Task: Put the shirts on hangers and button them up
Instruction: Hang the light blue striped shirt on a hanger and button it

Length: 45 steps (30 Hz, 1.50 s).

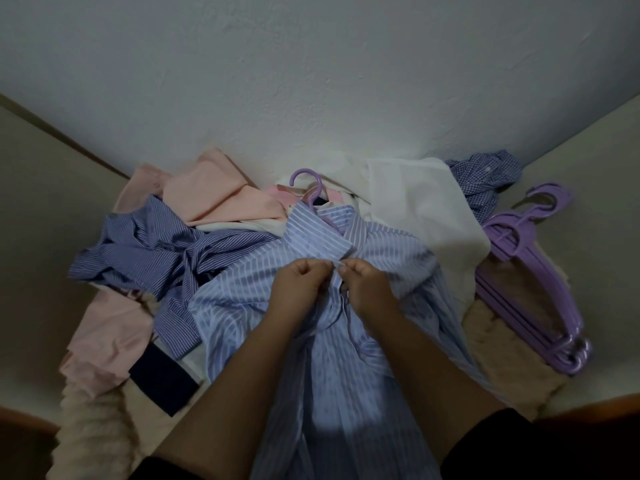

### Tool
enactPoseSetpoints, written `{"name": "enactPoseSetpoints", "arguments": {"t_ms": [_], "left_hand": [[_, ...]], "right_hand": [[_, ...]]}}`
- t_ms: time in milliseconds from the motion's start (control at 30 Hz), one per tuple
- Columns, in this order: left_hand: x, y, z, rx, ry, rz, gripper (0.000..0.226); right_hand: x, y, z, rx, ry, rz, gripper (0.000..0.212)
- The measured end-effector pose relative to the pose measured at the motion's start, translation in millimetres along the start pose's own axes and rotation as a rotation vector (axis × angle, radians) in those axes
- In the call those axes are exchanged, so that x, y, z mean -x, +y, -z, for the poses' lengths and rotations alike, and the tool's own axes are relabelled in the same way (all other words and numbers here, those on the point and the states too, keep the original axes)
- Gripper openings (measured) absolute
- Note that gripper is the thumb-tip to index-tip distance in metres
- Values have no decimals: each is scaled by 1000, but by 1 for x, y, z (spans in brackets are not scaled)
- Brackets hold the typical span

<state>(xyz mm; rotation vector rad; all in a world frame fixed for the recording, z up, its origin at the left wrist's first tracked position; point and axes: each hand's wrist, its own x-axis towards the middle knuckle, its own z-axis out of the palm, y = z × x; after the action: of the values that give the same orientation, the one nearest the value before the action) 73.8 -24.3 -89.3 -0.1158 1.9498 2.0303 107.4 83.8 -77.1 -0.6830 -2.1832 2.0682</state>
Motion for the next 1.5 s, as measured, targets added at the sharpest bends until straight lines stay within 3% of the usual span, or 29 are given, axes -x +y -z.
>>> {"name": "enactPoseSetpoints", "arguments": {"t_ms": [133,233,367,467,533,700,800,967,1067,1233,1367,1500], "left_hand": [[9,-7,0,-47,15,-55,12],[12,-10,0,-192,76,-87,8],[25,-18,4,-695,30,-153,15],[41,-24,7,-1115,-42,-218,18],[50,-28,11,-1235,-21,-227,14],[73,-37,10,-1009,77,-219,25],[84,-44,7,-946,104,-222,26],[84,-43,6,-1073,90,-218,32],[77,-38,-1,-1192,84,-334,36],[58,-37,-7,-1195,53,-205,26],[53,-47,-1,-1086,63,-151,18],[56,-51,3,-828,92,-182,15]], "right_hand": [[11,-6,4,-203,-177,-133,27],[12,-5,6,-176,-118,-94,18],[17,14,11,91,67,27,23],[37,33,15,198,16,74,19],[51,45,17,384,-36,118,30],[73,71,18,624,3,188,46],[77,80,15,686,-89,148,43],[65,66,10,455,-3,43,34],[54,55,9,386,49,-21,33],[40,55,6,390,25,-8,27],[31,58,6,291,-15,-99,26],[32,52,8,267,-53,-72,29]]}}
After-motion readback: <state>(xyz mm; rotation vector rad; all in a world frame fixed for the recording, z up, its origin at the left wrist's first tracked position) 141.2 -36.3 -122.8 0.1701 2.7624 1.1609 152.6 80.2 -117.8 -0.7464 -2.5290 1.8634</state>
